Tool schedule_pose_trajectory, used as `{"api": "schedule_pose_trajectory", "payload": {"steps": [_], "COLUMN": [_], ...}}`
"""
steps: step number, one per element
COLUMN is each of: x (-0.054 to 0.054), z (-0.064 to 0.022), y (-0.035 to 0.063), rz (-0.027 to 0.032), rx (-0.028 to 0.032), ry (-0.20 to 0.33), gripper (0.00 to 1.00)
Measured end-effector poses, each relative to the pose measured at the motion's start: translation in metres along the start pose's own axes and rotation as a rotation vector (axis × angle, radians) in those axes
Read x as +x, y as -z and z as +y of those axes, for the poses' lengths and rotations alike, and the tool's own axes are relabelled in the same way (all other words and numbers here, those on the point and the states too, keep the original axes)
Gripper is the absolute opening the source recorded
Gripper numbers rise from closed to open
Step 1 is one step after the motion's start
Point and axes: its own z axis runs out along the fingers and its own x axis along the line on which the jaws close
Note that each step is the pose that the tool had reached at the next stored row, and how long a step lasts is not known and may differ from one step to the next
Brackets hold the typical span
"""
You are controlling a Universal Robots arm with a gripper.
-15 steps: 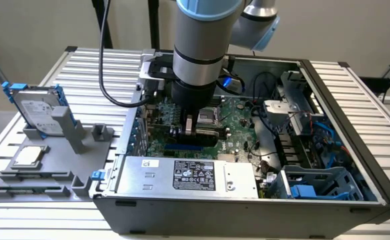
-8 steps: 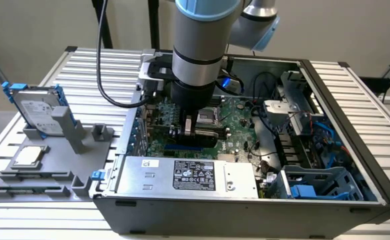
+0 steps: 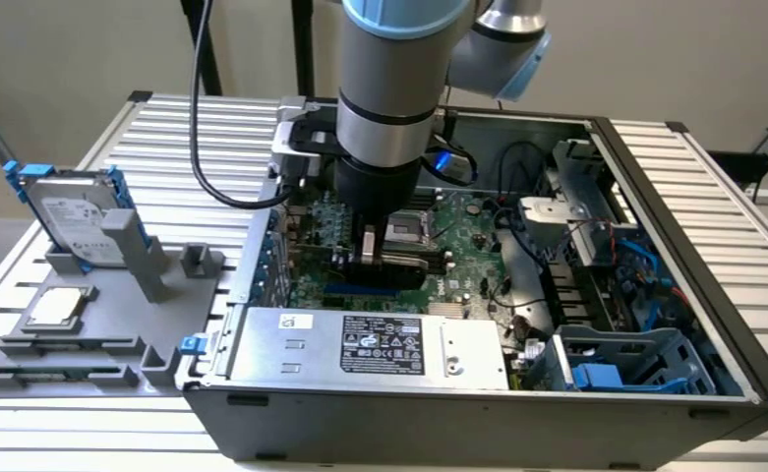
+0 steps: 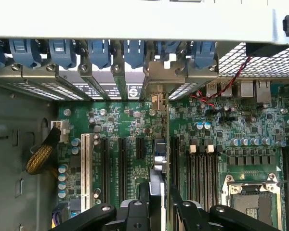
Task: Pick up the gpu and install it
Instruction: 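Insert the gpu into the slot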
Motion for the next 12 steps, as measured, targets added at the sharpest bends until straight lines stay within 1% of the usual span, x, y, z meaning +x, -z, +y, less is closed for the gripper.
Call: {"api": "schedule_pose_trajectory", "payload": {"steps": [7, 12], "x": [0.0, -0.0013], "z": [0.001, 0.0012], "y": [-0.0007, -0.0008], "rz": [0.0008, 0.002], "rx": [-0.0001, -0.0013], "ry": [0.002, 0.019], "gripper": [0.27, 0.27]}}
